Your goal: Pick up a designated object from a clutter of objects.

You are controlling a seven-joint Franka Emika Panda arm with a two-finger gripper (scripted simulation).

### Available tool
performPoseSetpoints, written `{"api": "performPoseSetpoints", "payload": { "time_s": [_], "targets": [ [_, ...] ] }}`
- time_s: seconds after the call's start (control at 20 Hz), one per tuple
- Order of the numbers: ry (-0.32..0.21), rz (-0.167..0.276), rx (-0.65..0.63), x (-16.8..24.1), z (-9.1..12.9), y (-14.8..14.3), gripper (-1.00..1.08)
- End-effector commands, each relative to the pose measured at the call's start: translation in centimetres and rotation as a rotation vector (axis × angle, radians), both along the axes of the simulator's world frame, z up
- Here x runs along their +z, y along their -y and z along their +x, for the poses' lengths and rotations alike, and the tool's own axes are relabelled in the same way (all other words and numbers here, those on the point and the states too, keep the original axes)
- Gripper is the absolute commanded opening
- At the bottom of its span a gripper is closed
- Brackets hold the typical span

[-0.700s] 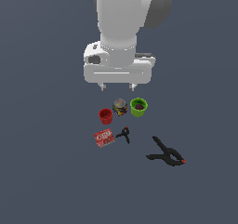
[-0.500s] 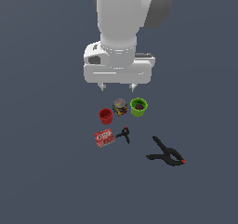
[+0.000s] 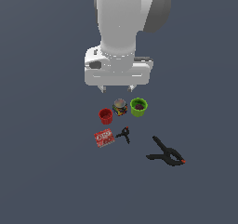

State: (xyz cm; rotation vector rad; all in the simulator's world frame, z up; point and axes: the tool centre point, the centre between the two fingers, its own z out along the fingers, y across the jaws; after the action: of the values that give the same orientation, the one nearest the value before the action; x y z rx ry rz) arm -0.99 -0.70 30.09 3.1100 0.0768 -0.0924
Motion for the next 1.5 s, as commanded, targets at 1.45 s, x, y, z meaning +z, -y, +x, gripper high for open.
{"api": "performPoseSetpoints", "payload": {
  "time_s": [1.45],
  "targets": [
    [0.033, 0.040, 0.405, -14.4, -6.9, -1.0, 1.00]
  ]
}}
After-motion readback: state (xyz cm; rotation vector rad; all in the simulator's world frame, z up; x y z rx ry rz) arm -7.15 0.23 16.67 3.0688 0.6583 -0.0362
